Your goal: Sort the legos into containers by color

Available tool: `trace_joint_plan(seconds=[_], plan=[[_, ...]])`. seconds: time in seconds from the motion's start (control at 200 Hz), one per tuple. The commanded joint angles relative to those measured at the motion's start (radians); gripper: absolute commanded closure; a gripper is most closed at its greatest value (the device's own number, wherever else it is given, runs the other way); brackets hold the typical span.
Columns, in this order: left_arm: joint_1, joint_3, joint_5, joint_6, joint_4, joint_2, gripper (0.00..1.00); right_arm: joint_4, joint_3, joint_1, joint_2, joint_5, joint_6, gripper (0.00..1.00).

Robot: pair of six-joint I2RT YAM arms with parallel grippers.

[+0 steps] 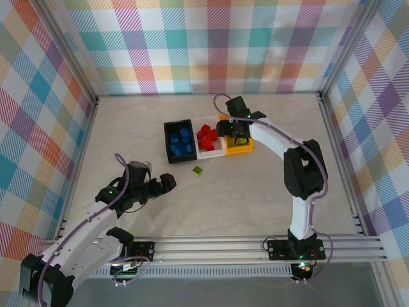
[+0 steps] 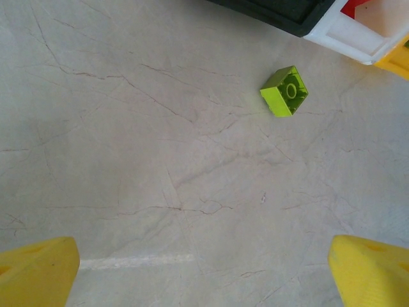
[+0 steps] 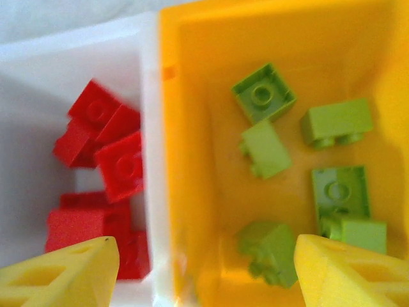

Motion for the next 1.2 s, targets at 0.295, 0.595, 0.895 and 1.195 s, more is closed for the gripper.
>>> trace_joint_plan(seconds=[0.295,0.595,0.895,1.195], plan=[[0.026,0.016,-0.002,-0.016,-0.008,-0.051,0.0,0.188,-0.313,0.28,-0.145,-0.093,0.059,0.2],[0.031,-0.004,0.009,-0.02,-0.011,-0.051,0.0,0.169,-0.166,0.321,0.078,-0.027,-0.01,0.21],[0.034,-0.009,0.014,-0.017,0.005,-0.03,0.0,0.099,-0.092,0.35,0.161,0.008,-0.038,0.32],[0.041,-0.003,0.019,-0.013,0.012,-0.006,0.0,0.105,-0.121,0.374,0.145,0.025,-0.036,0.53]])
